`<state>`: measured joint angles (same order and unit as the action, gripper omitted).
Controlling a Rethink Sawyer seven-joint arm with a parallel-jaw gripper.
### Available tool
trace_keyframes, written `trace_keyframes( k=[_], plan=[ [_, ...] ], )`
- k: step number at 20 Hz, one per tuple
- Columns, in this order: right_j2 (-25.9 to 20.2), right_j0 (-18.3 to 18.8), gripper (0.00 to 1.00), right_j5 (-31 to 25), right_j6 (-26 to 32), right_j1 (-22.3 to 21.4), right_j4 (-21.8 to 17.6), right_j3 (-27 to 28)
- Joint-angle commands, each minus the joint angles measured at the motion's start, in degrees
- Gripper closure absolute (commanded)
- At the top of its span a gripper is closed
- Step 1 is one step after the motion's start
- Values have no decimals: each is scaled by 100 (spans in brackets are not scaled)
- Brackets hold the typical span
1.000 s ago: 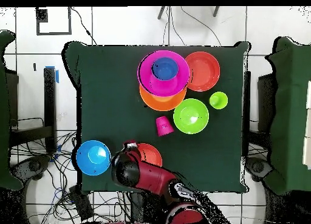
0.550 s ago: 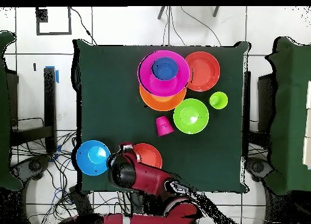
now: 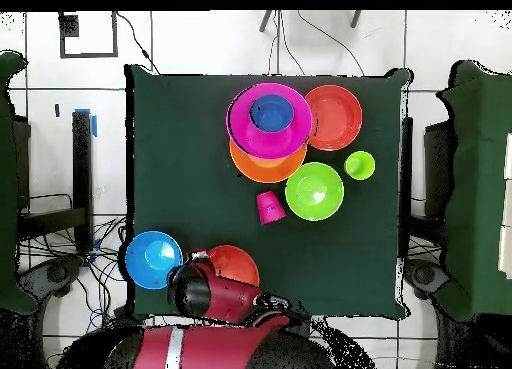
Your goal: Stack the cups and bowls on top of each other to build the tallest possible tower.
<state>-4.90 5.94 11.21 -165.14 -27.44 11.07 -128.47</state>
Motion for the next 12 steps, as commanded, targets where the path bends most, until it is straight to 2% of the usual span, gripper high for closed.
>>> trace_keyframes(
  k=[1,7,11,12],
  plan=[
    [-72,-393,0,191,-633,612,370,666],
    [71,-434,0,96,-338,766,141,875],
    [-37,-201,0,202,-246,934,-111,956],
    [-70,-11,0,110,-148,872,-235,934]
  ],
)
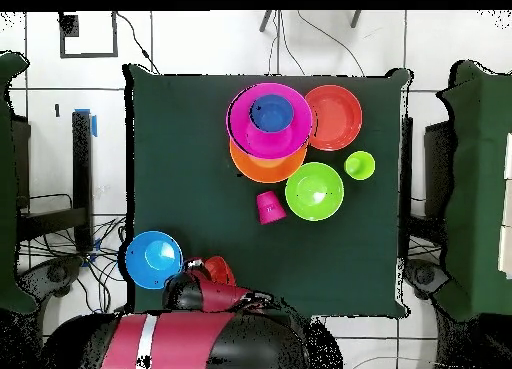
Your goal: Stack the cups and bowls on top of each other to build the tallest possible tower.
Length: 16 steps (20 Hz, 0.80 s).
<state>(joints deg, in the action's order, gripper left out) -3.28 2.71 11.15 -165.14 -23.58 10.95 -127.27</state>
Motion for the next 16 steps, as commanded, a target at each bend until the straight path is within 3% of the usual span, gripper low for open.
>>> trace_keyframes(
  k=[1,4,8,9,16],
  plan=[
    [-226,332,0,6,-76,438,-259,803],
    [-230,610,0,-206,188,267,-569,812],
    [-67,564,0,-446,475,223,-873,973],
    [-28,537,100,-522,515,215,-920,1008],
    [-337,953,100,-471,384,245,-1338,1063]
  ],
)
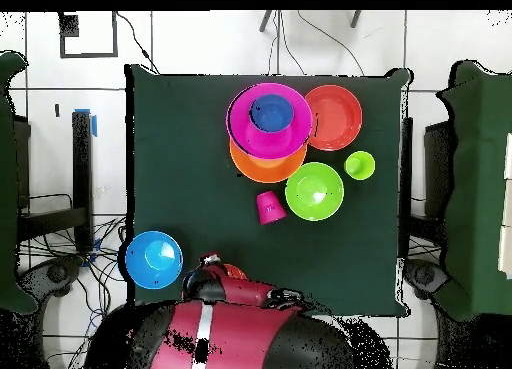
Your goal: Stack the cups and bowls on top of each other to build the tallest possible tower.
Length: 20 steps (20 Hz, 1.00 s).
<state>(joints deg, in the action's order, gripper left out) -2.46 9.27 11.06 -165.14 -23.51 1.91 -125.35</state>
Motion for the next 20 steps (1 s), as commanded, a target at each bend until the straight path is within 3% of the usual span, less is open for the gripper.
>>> trace_keyframes(
  k=[1,8,11,12,20],
  plan=[
    [-428,305,100,-488,347,214,-439,857],
    [-795,868,100,-695,396,236,-836,859],
    [-618,751,100,-773,517,169,-944,968],
    [-448,608,0,-758,515,136,-1011,1040],
    [-699,834,0,-905,439,216,-1214,1073]
  ],
)
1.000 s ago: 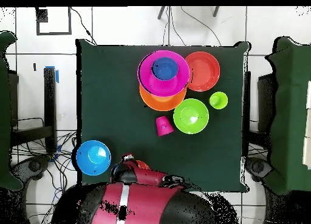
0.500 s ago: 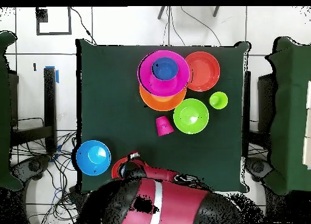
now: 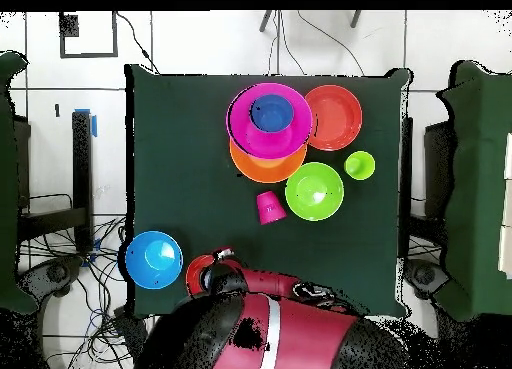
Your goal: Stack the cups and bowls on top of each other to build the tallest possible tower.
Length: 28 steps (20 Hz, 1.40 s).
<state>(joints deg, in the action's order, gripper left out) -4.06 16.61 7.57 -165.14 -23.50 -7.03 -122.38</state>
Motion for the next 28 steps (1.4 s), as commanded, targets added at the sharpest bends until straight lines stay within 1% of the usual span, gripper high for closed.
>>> trace_keyframes(
  k=[1,3,8,11,13,14,15,16,17,19,23,26,28],
  plan=[
    [-534,94,0,-534,433,220,-361,788],
    [-603,165,0,-579,402,186,-407,761],
    [-752,347,0,-565,365,257,-547,779],
    [-909,497,0,-735,329,167,-539,681],
    [-889,480,0,-833,314,-63,-524,574],
    [-802,376,0,-897,302,-331,-501,486],
    [-634,170,0,-1119,321,-722,-435,377],
    [-558,56,0,-1397,323,-1108,-344,260],
    [-445,-89,0,-1655,286,-1397,-227,205],
    [-325,-245,0,-2005,96,-1648,-9,177],
    [-578,-51,0,-2261,-137,-1748,135,109],
    [-836,145,0,-2698,-92,-2065,286,-4],
    [-924,220,0,-2826,-55,-2160,343,-46]
  ],
)
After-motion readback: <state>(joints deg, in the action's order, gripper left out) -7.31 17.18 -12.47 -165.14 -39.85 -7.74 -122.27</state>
